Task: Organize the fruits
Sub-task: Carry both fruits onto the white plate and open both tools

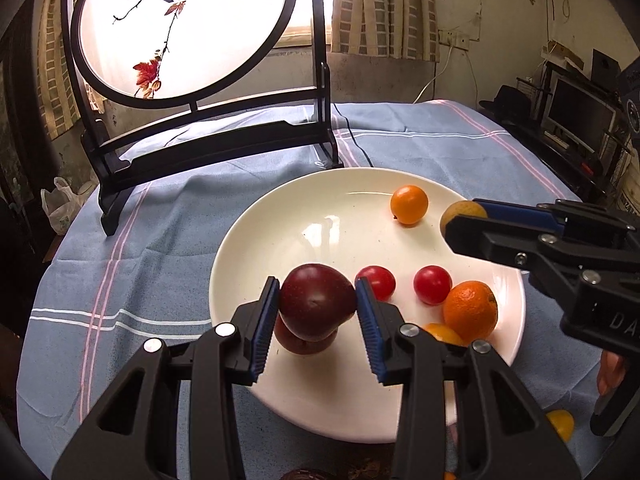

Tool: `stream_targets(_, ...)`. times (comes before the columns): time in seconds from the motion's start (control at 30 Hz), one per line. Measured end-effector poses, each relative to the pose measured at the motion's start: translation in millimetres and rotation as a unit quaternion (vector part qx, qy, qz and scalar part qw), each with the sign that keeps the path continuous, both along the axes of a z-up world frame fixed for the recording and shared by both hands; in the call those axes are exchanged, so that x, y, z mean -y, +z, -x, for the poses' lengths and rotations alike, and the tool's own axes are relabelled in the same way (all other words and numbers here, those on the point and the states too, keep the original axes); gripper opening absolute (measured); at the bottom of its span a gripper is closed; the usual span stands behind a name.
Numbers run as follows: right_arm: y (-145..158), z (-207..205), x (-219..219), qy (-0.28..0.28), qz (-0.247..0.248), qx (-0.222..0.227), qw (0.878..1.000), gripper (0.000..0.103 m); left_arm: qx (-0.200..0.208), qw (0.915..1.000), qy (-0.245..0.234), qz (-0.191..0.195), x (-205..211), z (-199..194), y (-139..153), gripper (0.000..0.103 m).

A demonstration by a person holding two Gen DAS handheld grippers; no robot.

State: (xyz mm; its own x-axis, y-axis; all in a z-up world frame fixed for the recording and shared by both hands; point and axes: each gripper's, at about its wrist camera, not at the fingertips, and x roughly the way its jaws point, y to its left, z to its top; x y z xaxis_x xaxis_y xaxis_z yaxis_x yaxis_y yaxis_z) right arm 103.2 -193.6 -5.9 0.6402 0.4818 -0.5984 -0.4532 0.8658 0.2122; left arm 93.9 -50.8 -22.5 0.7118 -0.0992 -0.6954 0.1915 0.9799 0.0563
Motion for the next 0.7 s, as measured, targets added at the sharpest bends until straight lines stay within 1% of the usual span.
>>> stream_targets(0.2, -2.9, -2.2, 0.2, -0.002, -0.001, -0.006, 1.0, 0.028, 0.002, 1.0, -0.003, 0.0, 1.5, 1.3, 1.1, 0.038)
stream_targets(0.33, -0.7, -1.7, 1.1, -0.003, -0.005, -0.002, 1.0, 0.028, 0.019, 0.9997, -0.009, 0.009, 2.7, 6.0, 7.6, 0.038)
stream_targets(0.43, -0.4, -2.2, 2.1, -0.008, -0.009, 0.0, 1.0, 0.028, 0.028, 0.9996, -0.008, 0.004, 4.3, 6.9, 9.4, 0.038)
stream_targets(0.53, -4.3, -4.2, -0.4, -0.012, -0.003, -0.001, 1.0, 0.028, 0.023, 0.9997, -0.007, 0.001, 5.3, 4.3, 5.8, 0.039)
stream_targets(0.57, -6.3, -5.4, -1.2, -0.014, -0.001, -0.004, 1.0, 0.028, 0.02, 0.9998, -0.006, 0.002, 5.4, 3.0, 4.0, 0.041)
stream_targets(0.6, -7.9, -6.6, -1.4, -0.02, 0.0, -0.005, 1.0, 0.029, 0.024, 0.9997, -0.003, 0.0, 5.2, 2.7, 3.3, 0.045)
stream_targets(0.63, -9.1, -8.2, -0.9, -0.022, -0.001, -0.007, 1.0, 0.032, 0.03, 0.9995, 0.002, -0.002, 4.8, 3.4, 3.8, 0.058)
stream_targets(0.67, -9.9, -9.4, 0.5, -0.024, -0.004, -0.008, 1.0, 0.037, 0.038, 0.9993, 0.006, -0.004, 4.1, 4.3, 5.1, 0.065)
stream_targets(0.7, -9.9, -9.8, 2.5, -0.03, -0.004, -0.007, 1.0, 0.038, 0.043, 0.999, 0.007, -0.004, 3.3, 5.4, 6.7, 0.066)
